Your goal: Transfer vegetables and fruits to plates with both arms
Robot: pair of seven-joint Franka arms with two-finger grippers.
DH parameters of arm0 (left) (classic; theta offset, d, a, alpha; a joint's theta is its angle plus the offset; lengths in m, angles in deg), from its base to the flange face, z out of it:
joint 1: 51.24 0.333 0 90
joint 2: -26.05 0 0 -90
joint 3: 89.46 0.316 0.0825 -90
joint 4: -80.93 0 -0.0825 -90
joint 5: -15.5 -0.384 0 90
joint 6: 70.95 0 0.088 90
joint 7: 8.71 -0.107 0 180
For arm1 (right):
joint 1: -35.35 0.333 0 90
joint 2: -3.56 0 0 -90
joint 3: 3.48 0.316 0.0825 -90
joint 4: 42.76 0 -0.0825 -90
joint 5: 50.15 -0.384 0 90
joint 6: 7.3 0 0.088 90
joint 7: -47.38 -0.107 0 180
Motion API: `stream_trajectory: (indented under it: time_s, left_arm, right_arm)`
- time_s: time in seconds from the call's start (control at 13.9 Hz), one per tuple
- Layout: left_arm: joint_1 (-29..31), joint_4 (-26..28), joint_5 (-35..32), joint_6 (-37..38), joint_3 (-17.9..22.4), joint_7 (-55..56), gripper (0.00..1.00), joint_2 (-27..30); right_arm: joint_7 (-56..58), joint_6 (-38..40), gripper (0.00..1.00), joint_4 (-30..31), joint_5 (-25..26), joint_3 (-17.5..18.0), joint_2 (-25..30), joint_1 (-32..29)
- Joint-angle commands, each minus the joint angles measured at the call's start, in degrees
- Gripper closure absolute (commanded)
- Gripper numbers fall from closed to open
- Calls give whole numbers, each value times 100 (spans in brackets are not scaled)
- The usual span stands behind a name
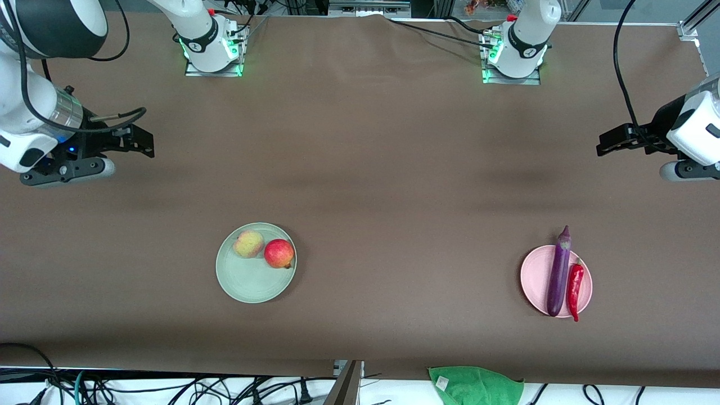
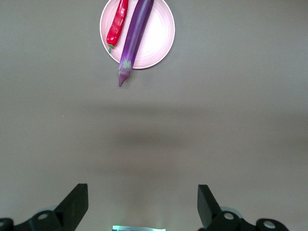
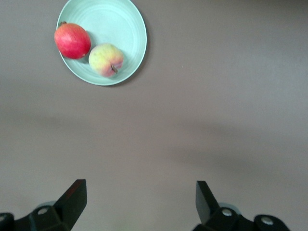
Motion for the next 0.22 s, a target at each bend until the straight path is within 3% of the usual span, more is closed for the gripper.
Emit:
stream_trajectory:
  time_s: [0.0, 0.14]
  left_arm:
    - [15, -103, -57, 40, -12, 40, 0, -28]
    - [-2, -111, -66, 31, -21, 40, 0, -37]
  right_arm:
    - [120, -12, 0, -238, -34, 32, -120, -12]
    - [103, -56, 0, -238, -43, 32, -129, 5]
